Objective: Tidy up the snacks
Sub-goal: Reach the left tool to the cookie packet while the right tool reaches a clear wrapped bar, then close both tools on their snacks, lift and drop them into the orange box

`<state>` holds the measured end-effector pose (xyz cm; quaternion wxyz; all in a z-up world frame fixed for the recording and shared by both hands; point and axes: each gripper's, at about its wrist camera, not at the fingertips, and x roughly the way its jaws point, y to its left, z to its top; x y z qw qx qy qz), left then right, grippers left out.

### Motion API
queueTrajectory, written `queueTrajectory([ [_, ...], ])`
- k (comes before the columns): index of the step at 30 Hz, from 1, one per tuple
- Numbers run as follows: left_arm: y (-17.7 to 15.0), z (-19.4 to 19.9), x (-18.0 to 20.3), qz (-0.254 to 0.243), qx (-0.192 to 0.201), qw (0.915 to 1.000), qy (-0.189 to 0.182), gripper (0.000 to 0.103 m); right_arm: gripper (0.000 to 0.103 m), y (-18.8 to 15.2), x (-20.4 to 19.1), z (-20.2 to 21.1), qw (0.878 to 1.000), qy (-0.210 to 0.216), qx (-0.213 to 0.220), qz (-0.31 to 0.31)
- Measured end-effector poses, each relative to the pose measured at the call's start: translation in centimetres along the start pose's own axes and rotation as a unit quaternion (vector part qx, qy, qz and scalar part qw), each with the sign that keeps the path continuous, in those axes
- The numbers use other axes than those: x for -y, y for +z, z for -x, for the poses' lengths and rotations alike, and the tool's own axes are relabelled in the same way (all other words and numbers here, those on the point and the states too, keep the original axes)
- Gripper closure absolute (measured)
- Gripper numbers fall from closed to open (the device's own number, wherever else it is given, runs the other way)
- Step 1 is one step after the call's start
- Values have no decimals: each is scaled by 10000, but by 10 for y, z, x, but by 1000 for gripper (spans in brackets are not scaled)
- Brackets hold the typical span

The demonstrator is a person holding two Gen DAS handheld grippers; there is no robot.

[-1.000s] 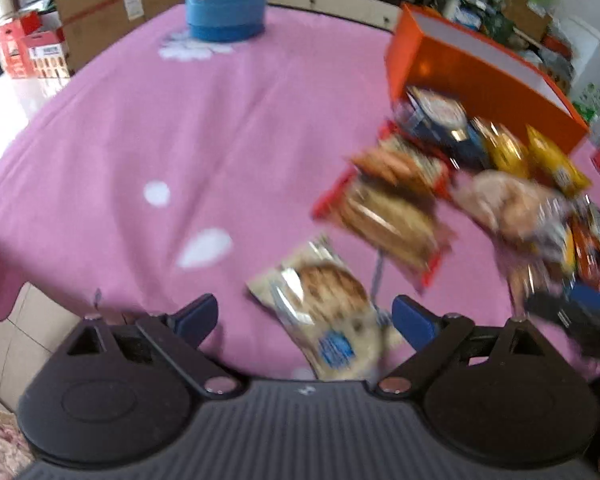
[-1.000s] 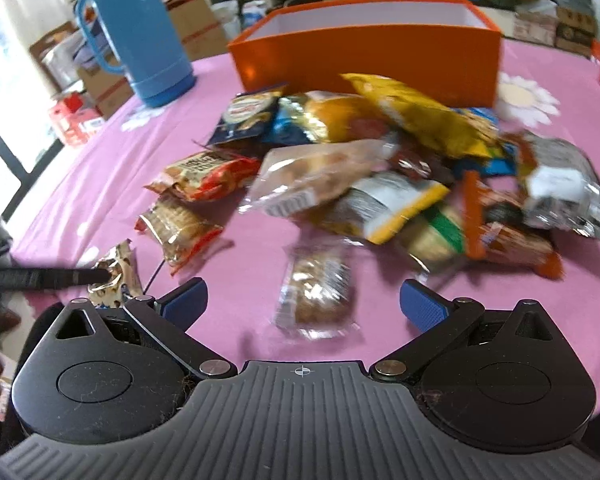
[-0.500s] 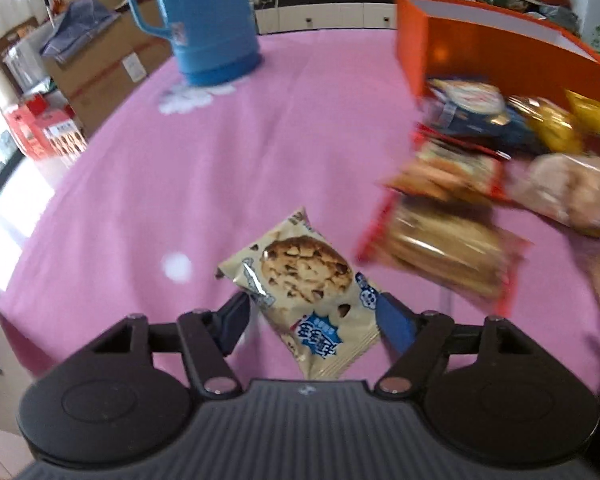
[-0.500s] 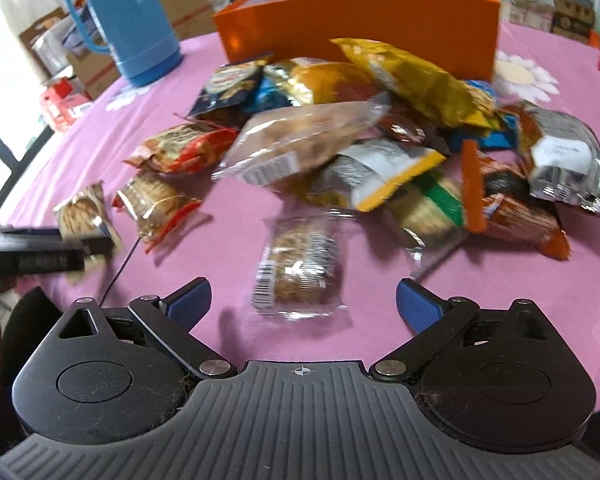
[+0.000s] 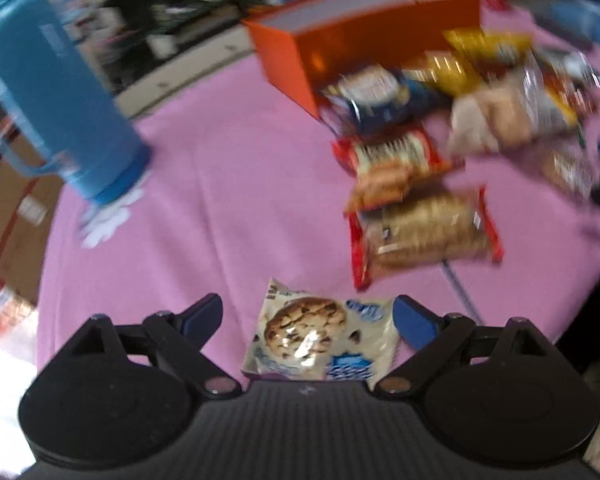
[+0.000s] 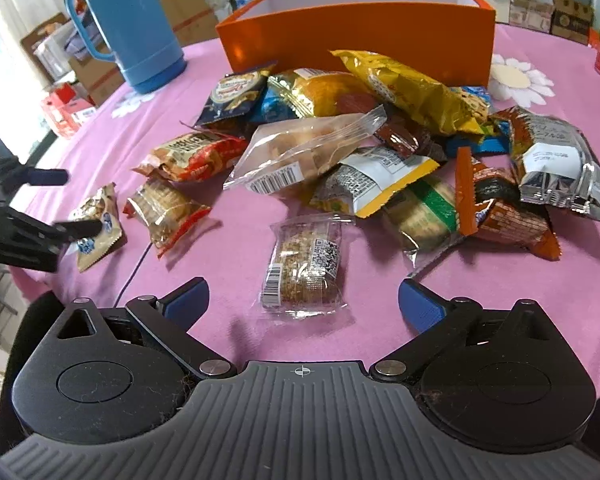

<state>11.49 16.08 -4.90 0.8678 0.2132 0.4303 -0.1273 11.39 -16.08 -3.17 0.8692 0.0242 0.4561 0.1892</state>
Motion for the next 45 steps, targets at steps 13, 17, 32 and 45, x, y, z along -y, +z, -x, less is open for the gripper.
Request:
queueTrajectory([
  [13,-5,-24,-24,745,-170,9948,-677,21,22,7,-21,-15,9997,97,-62,211],
  [17,-12,-17,-7,1054,-61,9936,-404,21,28,8,-24,-24,9996,-77,-61,263],
  [32,-4,31,-6,1980,125,9801,71,46,100,-3,0,12,9991,294,284,123],
  [45,160,33,-41,2437,1596,9565,-146,46,100,146,32,47,9822,373,1843,-32],
])
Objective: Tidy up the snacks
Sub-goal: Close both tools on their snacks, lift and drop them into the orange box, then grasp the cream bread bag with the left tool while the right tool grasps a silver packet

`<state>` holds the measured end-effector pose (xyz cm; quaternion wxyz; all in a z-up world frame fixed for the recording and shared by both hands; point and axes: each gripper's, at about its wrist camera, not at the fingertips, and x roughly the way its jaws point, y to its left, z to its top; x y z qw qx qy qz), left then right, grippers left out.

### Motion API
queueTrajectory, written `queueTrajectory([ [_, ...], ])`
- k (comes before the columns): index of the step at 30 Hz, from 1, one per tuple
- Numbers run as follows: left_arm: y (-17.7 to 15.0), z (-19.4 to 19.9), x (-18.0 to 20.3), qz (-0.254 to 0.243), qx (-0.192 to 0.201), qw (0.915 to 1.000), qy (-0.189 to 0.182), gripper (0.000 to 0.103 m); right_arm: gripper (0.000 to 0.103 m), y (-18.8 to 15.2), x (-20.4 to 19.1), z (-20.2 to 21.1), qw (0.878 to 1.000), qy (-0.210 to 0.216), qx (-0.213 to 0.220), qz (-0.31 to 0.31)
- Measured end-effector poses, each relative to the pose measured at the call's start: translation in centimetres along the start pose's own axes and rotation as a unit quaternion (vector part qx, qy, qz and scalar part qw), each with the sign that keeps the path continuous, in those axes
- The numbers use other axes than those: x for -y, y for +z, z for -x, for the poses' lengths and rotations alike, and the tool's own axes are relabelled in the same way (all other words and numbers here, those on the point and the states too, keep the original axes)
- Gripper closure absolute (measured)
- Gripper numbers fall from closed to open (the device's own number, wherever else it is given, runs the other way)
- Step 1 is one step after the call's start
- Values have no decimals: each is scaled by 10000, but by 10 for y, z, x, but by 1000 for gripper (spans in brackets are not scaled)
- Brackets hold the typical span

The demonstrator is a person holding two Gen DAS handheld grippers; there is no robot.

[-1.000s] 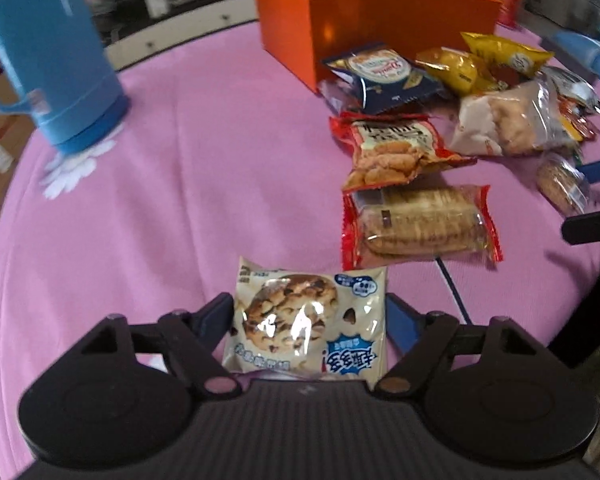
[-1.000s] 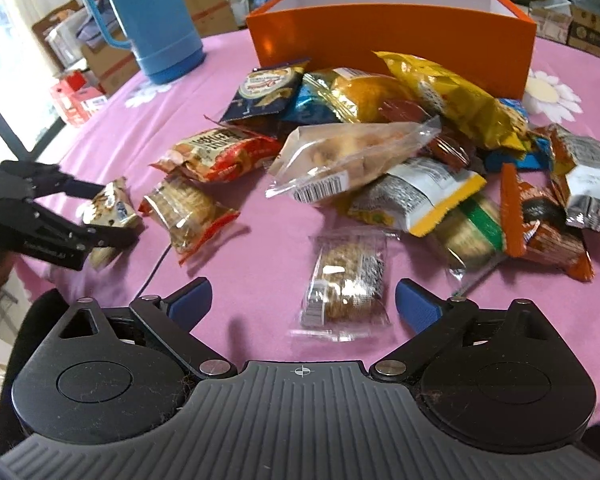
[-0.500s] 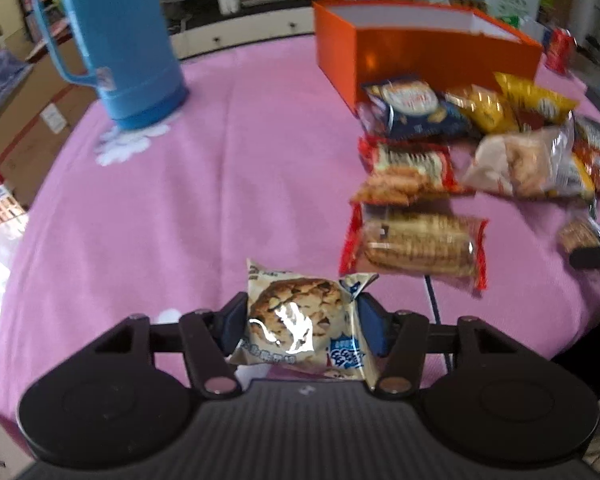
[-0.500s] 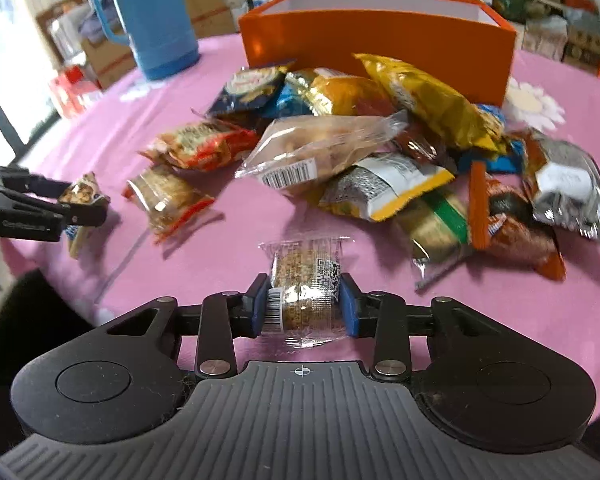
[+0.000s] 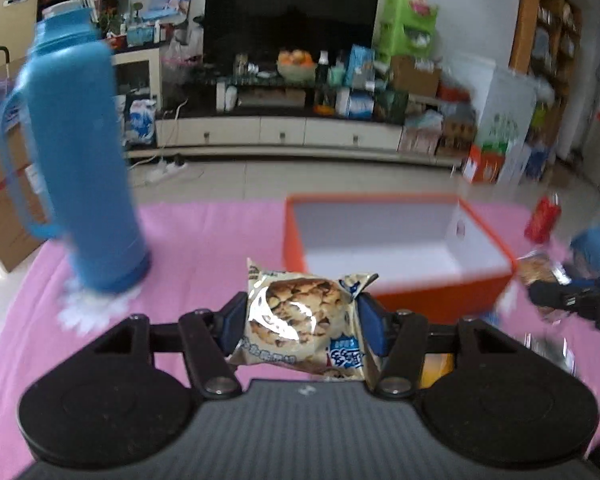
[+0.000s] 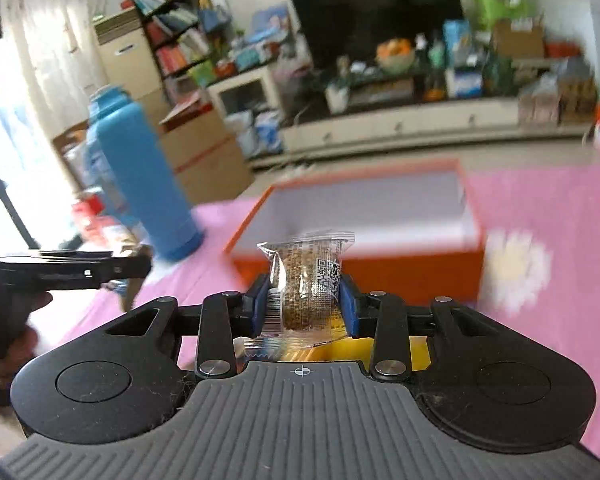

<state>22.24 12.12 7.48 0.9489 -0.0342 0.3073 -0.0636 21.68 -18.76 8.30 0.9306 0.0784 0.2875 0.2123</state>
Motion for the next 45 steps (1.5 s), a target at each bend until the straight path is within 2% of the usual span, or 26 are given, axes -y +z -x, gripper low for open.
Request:
queueTrajectory([
  [3,25,-44,12,78,15,10000,-58,46,100,32,12,-45,9991,-345,80,227],
  [5,36,-75,21,44,-71,10000,-48,45,100,47,22,-74,9989,-413,-4,243],
  [8,44,-117,34,-152,-213,9997,-13,44,100,53,31,-118,9983,-469,-187,275],
  [9,44,-130,38,-207,-263,9994,9,38,99,53,35,-132,9980,-498,-260,293],
  [10,44,-139,39,-250,-298,9992,43,29,95,54,39,-142,9979,-492,-307,289],
  [11,43,-145,40,-283,-333,9990,78,28,93,52,44,-152,9979,-492,-341,248],
  [13,43,-148,40,-256,-320,9991,50,26,74,51,54,-157,9987,-376,-356,46],
  [14,42,-143,40,-224,-266,9994,14,24,70,51,57,-155,9992,-298,-279,-40],
  [16,35,-125,38,-192,-108,9998,-25,20,49,49,60,-136,9997,-223,-29,-76],
  [17,31,-115,39,-182,-44,9998,-31,18,43,47,61,-125,9997,-234,75,-93],
  [18,25,-102,39,-156,20,9999,-36,11,34,43,62,-110,9994,-257,167,-143],
  [20,10,-78,40,-100,114,9999,-33,8,30,32,66,-81,9990,-223,268,-284],
  [22,-6,-57,41,-43,49,10000,2,8,25,13,69,-52,9984,-249,275,-437],
  [25,-42,-28,41,123,-186,9997,23,8,23,-22,77,-14,9958,-471,183,-759],
  [31,-122,6,55,449,-1011,9939,24,8,22,-105,93,47,9819,-761,-126,-1729],
  [34,-142,15,67,510,-1203,9914,-67,8,23,-132,105,62,9759,-864,-288,-1981],
  [36,-138,16,78,447,-1151,9923,-136,8,23,-140,112,69,9727,-943,-297,-2100],
  [38,-123,13,89,346,-920,9951,-137,8,23,-143,116,75,9715,-935,-219,-2169],
  [40,-104,-2,100,320,-764,9964,-178,8,22,-141,116,79,9720,-914,-157,-2160],
  [43,-91,-32,117,258,-803,9963,-172,8,22,-136,115,81,9739,-869,-127,-2094],
  [44,-91,-44,120,212,-884,9958,-87,10,22,-135,115,81,9741,-843,-122,-2093],
  [45,-92,-56,122,183,-1001,9948,-13,19,21,-136,116,83,9743,-817,-125,-2094],
])
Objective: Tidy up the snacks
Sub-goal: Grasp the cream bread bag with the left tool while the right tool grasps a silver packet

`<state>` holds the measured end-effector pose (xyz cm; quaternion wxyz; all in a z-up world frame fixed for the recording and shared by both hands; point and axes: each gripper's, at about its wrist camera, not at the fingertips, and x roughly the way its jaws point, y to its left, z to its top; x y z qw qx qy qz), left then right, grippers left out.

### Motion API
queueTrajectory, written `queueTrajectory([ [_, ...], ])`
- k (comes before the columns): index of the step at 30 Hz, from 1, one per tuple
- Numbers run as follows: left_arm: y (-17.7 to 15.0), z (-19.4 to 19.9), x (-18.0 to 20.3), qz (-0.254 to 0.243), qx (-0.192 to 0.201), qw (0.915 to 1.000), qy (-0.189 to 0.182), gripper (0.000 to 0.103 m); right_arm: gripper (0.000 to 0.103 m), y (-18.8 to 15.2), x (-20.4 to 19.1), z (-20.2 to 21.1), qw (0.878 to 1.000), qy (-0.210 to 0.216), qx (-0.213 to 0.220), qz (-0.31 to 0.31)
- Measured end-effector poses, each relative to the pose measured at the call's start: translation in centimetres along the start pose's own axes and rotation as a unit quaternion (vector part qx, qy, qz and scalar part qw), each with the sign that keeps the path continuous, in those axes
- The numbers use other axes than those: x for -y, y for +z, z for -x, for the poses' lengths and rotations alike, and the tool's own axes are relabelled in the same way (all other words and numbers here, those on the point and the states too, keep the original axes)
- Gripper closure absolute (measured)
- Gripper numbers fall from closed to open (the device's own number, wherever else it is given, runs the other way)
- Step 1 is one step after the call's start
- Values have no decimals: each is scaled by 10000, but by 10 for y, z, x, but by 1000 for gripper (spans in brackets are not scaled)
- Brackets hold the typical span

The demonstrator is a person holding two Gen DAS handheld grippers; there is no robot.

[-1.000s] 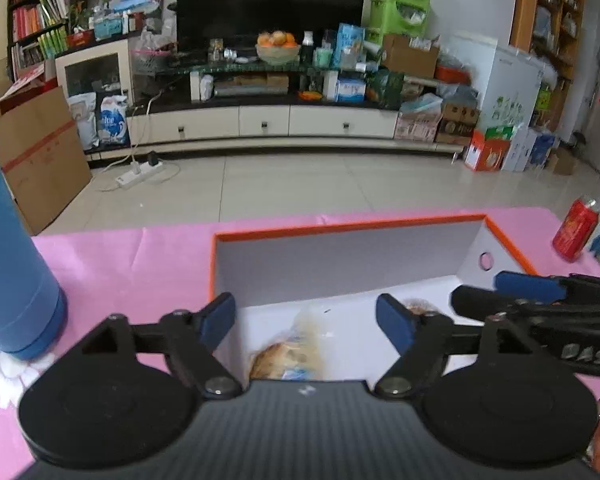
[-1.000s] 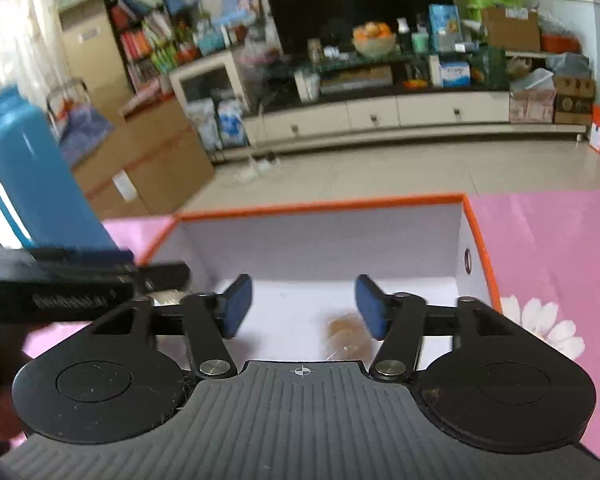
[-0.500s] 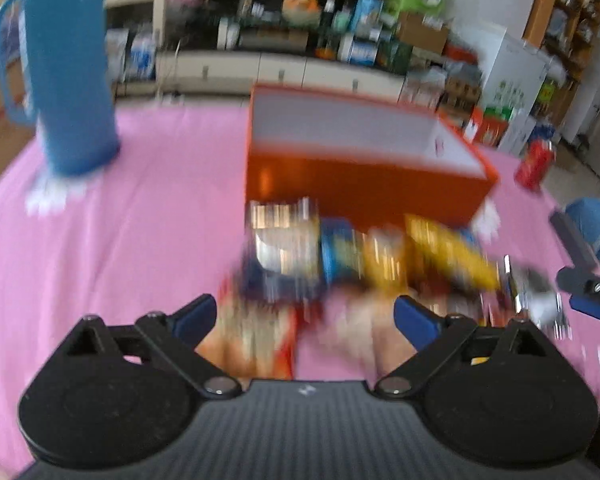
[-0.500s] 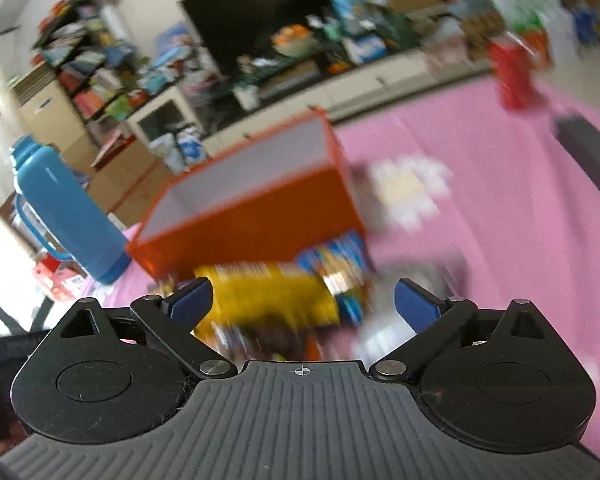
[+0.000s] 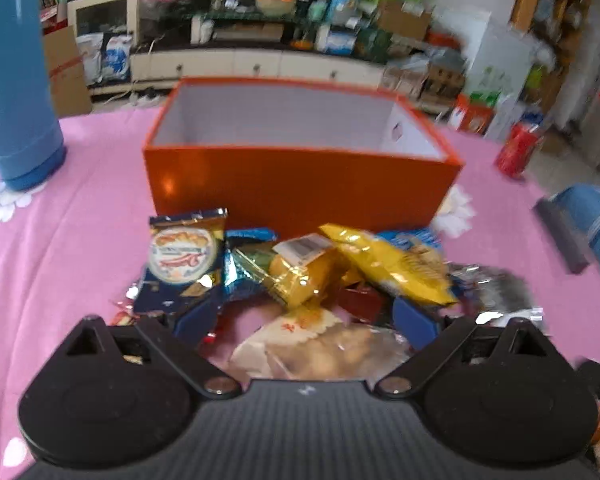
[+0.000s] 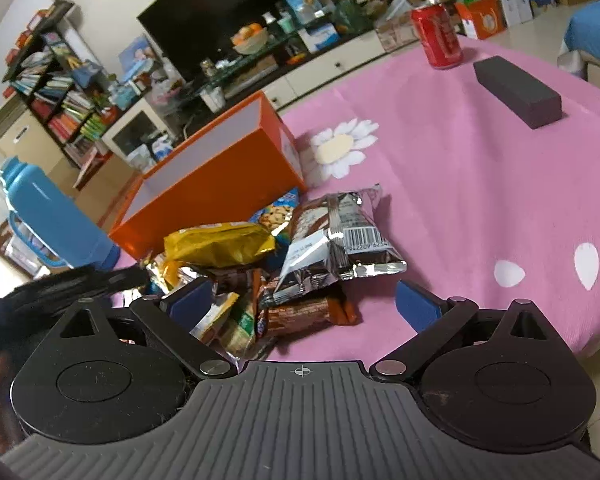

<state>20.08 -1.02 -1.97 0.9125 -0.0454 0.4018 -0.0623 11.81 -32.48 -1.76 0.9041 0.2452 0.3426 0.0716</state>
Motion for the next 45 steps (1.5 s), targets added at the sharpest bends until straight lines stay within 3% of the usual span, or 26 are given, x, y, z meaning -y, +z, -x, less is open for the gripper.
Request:
queueTrajectory([
  [1,-2,-10,1,-39,-144,9999,8,33,21,1,0,1,10000,7,-10,-2],
  [2,-5,-17,0,-57,-256,9997,31,39,21,1,2,3,10000,-6,-5,-5],
  [8,-40,10,-16,-374,-332,9987,100,43,19,4,17,9,9998,-125,75,-109],
  [14,-74,42,-36,-747,-433,9961,172,43,19,0,16,3,9998,-163,-29,-53],
  [16,-80,47,-38,-855,-379,9953,251,36,19,3,11,0,9997,-194,3,119],
  [22,-77,72,-44,-201,-33,9998,1,29,19,31,-15,-40,9919,-623,203,1091],
  [25,-78,74,-37,-103,-44,9999,-99,28,20,38,-18,-76,9874,-746,-156,1388],
  [28,-80,75,-31,-289,-54,9996,-4,27,31,41,-7,-99,9851,-853,-460,1423],
  [33,-84,85,-33,-278,-35,9995,140,25,31,53,28,-97,9836,-1385,-480,1050],
  [38,-92,90,-42,84,-207,9992,330,19,25,56,33,-73,9880,-1168,-286,966],
  [45,-95,56,-42,678,-743,9948,176,19,22,62,23,-67,9885,-1082,-131,1047],
])
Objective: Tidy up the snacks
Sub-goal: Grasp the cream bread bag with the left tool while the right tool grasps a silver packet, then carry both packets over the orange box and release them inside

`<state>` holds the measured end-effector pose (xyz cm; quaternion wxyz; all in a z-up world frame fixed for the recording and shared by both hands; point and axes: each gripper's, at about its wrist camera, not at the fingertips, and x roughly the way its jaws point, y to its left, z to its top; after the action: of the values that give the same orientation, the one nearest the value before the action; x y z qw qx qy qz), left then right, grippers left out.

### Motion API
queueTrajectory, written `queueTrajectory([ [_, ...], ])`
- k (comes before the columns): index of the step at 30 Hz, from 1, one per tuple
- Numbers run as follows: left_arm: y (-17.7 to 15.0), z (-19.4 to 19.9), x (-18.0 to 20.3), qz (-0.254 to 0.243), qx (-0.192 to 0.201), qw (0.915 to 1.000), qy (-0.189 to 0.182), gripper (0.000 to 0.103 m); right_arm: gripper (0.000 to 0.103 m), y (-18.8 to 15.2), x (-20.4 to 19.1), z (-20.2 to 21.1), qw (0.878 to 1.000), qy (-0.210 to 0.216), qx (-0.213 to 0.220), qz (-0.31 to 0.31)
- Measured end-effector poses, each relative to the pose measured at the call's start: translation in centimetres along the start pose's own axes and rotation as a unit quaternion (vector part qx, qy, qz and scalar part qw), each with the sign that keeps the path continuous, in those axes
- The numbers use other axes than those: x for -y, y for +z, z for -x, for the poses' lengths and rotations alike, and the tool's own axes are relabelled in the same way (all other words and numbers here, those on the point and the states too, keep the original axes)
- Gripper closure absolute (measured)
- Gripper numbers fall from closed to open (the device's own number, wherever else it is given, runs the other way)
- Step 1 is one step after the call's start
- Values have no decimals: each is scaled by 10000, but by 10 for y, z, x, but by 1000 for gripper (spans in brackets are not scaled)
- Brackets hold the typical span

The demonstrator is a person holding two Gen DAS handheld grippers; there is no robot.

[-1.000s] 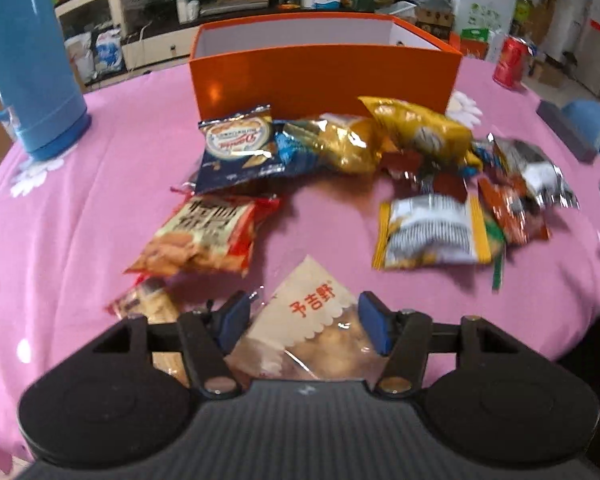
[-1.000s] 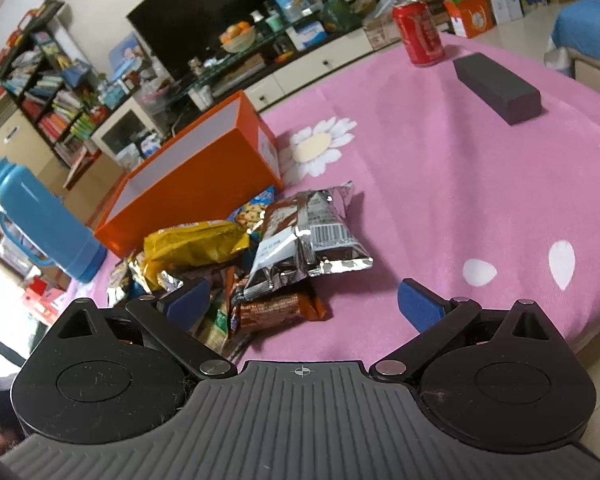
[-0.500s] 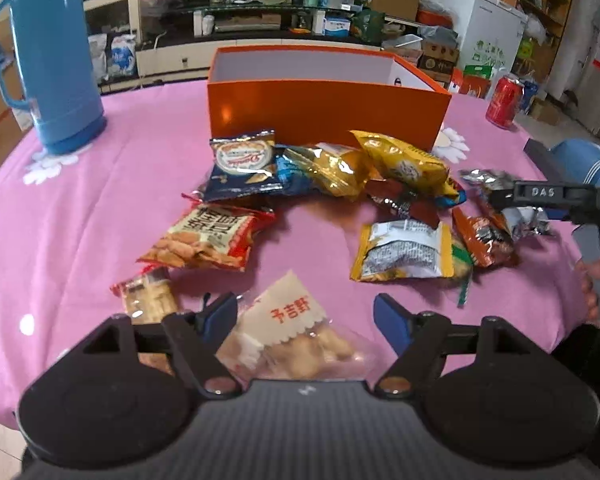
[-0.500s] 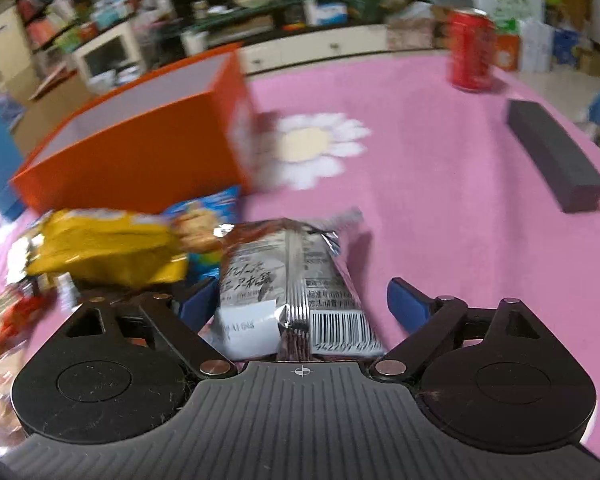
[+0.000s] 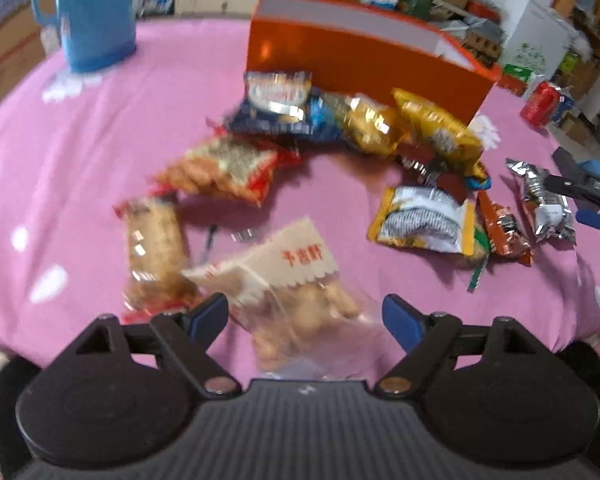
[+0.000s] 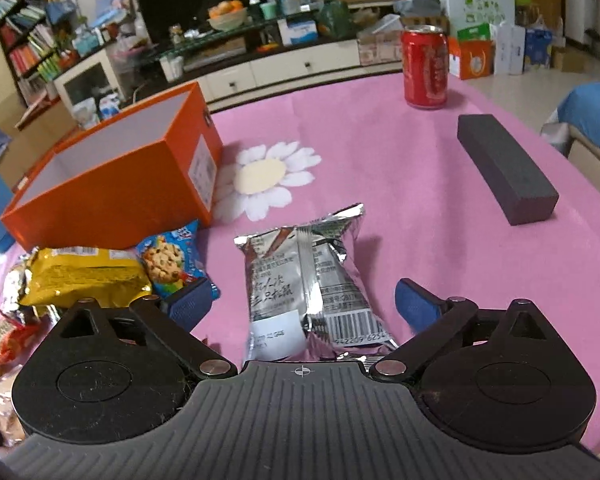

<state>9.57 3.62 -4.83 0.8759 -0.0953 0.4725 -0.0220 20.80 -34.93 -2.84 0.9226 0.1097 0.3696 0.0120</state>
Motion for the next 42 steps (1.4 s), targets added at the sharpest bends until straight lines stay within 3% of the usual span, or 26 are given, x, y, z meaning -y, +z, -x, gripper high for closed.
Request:
queueTrajectory([
  [3,-4,-7,5,-136,29,9999,37,21,20,-6,0,5,10000,48,-21,-37],
  [7,4,-22,17,-1268,84,9919,21,22,19,-16,3,4,9998,68,-141,-101],
  [10,11,-33,16,-1662,-40,9860,-91,20,19,-19,4,3,9997,57,-203,-156],
  [12,14,-31,12,-1528,-98,9881,-119,19,19,-20,4,6,9997,69,-192,-144],
  [17,18,-21,5,-623,148,9979,-26,14,17,-14,4,3,10000,13,-72,-14],
  [22,29,-46,10,-96,-12,9995,290,12,17,-4,2,-15,10000,-27,-62,53],
  [30,18,-45,16,-424,81,9973,588,15,17,-9,-3,-43,9992,-64,-361,177],
  [33,12,-41,16,-588,179,9959,656,27,16,-10,-8,-47,9985,-198,-293,407],
  [35,13,-38,15,-585,194,9963,602,36,27,-11,-11,-49,9977,-299,-228,566],
  [36,15,-37,13,-561,170,9966,573,40,51,-11,-11,-46,9971,-374,-170,639],
  [37,17,-36,10,-504,130,9973,513,41,60,-11,-9,-42,9973,-319,-142,639],
  [39,18,-32,3,-356,76,9986,380,42,61,-11,0,-33,9991,-110,-189,360],
  [42,19,-19,-5,-242,128,9992,284,42,61,-17,5,-12,9992,-200,-89,342],
])
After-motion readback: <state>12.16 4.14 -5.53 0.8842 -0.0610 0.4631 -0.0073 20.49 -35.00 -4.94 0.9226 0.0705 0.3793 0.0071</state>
